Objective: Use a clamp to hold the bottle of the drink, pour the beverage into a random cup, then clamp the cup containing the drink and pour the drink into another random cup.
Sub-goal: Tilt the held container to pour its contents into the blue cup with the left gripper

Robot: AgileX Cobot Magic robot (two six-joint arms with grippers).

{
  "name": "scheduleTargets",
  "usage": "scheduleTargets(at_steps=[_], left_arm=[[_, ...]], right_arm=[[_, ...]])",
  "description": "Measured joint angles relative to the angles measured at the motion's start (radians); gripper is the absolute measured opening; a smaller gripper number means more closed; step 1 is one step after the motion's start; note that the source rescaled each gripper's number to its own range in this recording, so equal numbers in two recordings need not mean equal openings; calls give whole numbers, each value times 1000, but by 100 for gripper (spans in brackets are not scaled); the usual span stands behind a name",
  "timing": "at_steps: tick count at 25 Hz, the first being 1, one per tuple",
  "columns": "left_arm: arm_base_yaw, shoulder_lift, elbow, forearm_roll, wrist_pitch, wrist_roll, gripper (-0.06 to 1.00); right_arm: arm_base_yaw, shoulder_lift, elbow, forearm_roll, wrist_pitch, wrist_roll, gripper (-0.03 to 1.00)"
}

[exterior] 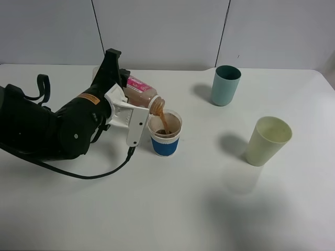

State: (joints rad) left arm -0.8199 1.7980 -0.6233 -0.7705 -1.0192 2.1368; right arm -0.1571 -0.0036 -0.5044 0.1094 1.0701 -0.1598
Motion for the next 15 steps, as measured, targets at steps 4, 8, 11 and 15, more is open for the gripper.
scheduleTargets(at_steps=[4, 8, 11, 15], left_arm=[[0, 0, 0, 31, -6, 1, 3], [0, 0, 0, 48, -20, 1, 3], [0, 0, 0, 55, -27, 13, 3], [0, -1, 0, 67, -50, 34, 3]], right_arm=[[0, 0, 0, 0, 0, 0, 100], [0, 0, 0, 0, 0, 0, 100], [0, 0, 0, 0, 0, 0, 100], [0, 0, 0, 0, 0, 0, 100]])
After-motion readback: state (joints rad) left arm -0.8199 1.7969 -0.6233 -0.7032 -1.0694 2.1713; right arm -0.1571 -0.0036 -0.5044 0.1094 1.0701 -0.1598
